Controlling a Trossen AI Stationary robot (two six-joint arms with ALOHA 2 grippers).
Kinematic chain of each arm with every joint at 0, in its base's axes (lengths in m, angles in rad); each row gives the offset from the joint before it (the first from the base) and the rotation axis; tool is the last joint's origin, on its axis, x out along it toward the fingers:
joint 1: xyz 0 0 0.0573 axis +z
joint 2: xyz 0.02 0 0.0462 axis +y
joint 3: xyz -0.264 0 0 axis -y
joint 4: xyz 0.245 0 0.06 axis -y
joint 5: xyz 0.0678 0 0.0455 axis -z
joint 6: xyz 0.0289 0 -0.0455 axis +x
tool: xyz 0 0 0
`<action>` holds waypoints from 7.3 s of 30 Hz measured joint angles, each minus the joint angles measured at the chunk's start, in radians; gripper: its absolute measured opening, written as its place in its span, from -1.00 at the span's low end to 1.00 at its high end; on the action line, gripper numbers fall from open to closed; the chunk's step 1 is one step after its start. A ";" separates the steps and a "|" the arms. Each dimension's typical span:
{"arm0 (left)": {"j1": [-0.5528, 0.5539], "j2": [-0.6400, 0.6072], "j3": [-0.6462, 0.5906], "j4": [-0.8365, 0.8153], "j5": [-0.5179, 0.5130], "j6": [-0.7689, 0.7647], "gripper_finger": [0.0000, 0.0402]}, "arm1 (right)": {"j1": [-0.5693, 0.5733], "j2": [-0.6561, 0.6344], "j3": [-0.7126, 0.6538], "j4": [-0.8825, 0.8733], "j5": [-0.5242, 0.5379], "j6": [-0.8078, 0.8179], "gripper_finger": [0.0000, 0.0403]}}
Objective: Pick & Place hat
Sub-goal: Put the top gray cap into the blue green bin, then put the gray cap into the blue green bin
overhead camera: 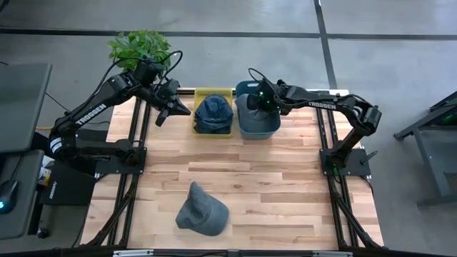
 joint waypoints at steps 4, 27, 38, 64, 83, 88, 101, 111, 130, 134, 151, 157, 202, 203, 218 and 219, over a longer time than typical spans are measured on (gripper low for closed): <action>0.000 0.000 0.000 0.000 0.000 0.000 -1.00 | -0.003 0.000 0.000 -0.001 0.005 0.000 -1.00; 0.000 0.000 0.000 -0.011 0.008 -0.022 -1.00 | -0.014 0.090 0.002 -0.007 0.046 -0.036 -1.00; 0.000 0.000 0.000 -0.030 0.008 -0.023 -1.00 | -0.042 0.090 0.002 0.007 0.071 -0.022 -1.00; 0.000 0.000 0.000 -0.045 0.007 -0.024 -1.00 | -0.067 -0.042 0.003 0.019 -0.013 -0.184 -0.14; 0.000 -0.053 0.001 -0.134 0.006 -0.007 -1.00 | 0.083 -0.385 0.005 0.042 0.074 -0.401 -0.16; -0.003 -0.094 0.001 -0.200 0.004 -0.007 -1.00 | 0.178 -0.436 0.005 0.035 0.138 -0.432 -0.17; -0.003 -0.281 -0.082 -0.244 0.000 -0.216 -1.00 | 0.434 -0.460 0.005 -0.017 0.204 -0.453 -0.17; -0.301 -0.412 -0.361 0.000 -0.131 -0.601 -1.00 | 0.608 -0.460 0.005 -0.079 0.254 -0.449 -0.17; -1.099 -0.143 -0.450 0.215 -0.781 -1.246 -1.00 | 0.821 -0.460 0.005 -0.155 0.309 -0.450 -0.17; -1.163 -0.067 -0.450 0.223 -0.861 -1.325 -1.00 | 0.840 -0.460 0.005 -0.159 0.321 -0.451 -0.17; -1.178 0.145 -0.449 0.247 -0.904 -1.417 0.10 | 0.885 -0.460 0.005 -0.213 0.351 -0.450 -0.17; -1.178 0.197 -0.449 0.260 -0.912 -1.354 0.34 | 0.885 -0.460 0.005 -0.213 0.341 -0.452 -0.17; -1.165 0.039 -1.128 1.421 -0.931 -1.370 0.18 | 0.838 -0.460 0.005 -0.234 0.301 -0.453 -0.17; -1.165 0.039 -1.128 1.423 -0.932 -1.368 0.18 | 0.835 -0.460 0.005 -0.234 0.300 -0.453 -0.17; -1.165 0.083 -1.128 1.474 -0.918 -1.346 0.18 | 0.810 -0.460 0.005 -0.214 0.304 -0.471 -0.17; -1.165 0.092 -1.128 1.489 -0.918 -1.343 0.18 | 0.810 -0.460 0.005 -0.214 0.304 -0.471 -0.17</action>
